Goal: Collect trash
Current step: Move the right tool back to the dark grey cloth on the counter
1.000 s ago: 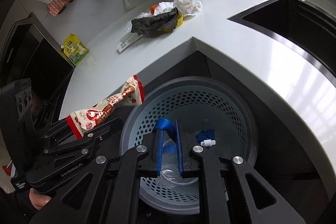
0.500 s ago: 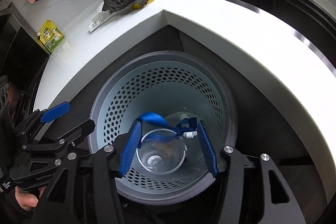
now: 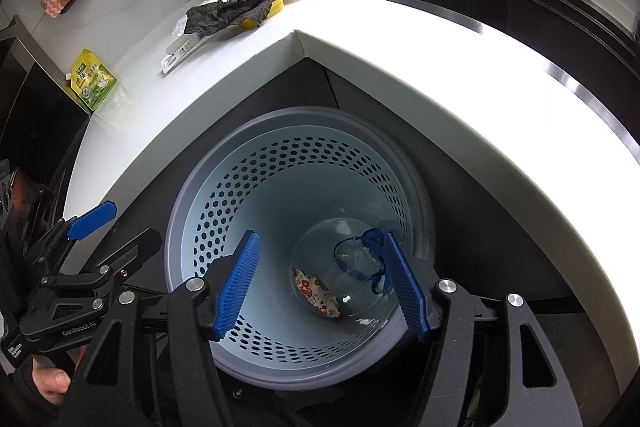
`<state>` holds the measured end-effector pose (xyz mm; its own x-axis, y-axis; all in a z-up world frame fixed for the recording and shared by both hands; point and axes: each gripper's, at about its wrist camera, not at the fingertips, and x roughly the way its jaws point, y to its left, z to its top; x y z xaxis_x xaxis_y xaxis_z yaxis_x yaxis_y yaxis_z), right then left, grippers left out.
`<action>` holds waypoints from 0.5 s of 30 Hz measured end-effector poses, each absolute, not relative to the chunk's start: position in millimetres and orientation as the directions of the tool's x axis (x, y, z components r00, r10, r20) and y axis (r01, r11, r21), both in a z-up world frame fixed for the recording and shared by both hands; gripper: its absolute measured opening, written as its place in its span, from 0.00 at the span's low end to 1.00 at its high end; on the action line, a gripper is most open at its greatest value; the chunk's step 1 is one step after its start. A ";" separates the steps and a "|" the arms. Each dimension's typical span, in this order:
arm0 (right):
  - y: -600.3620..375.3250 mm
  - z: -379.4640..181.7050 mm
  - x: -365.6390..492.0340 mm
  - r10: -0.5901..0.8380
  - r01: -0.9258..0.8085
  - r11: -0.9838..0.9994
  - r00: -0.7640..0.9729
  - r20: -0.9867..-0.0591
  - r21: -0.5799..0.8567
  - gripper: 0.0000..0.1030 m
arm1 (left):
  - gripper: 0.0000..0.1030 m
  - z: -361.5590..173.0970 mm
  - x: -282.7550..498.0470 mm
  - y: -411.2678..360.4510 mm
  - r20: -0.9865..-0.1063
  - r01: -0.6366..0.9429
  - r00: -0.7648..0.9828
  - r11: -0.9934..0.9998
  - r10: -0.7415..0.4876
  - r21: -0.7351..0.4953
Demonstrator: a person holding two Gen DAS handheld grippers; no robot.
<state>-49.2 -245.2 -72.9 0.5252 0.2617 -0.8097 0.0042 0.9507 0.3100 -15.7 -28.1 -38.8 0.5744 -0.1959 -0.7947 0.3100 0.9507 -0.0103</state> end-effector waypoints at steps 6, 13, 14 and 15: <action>-246.2 -57.2 -54.8 0.234 -0.008 0.957 0.606 -0.760 0.289 0.63 | 0.94 -27.4 -17.0 -23.8 -0.763 0.287 0.620 0.958 -0.185 0.001; -247.2 -42.8 -58.2 0.191 -0.009 0.967 0.684 -0.704 0.253 0.70 | 0.94 -19.3 -13.0 -17.4 -0.757 0.259 0.627 0.966 -0.182 -0.017; -247.1 -42.0 -58.4 0.184 -0.009 0.969 0.692 -0.698 0.247 0.71 | 0.94 -17.7 -13.2 -16.8 -0.749 0.250 0.641 0.968 -0.168 -0.003; -247.4 -41.6 -58.1 0.181 -0.009 0.970 0.698 -0.693 0.243 0.72 | 0.94 -16.0 -13.1 -16.7 -0.742 0.243 0.653 0.970 -0.153 0.014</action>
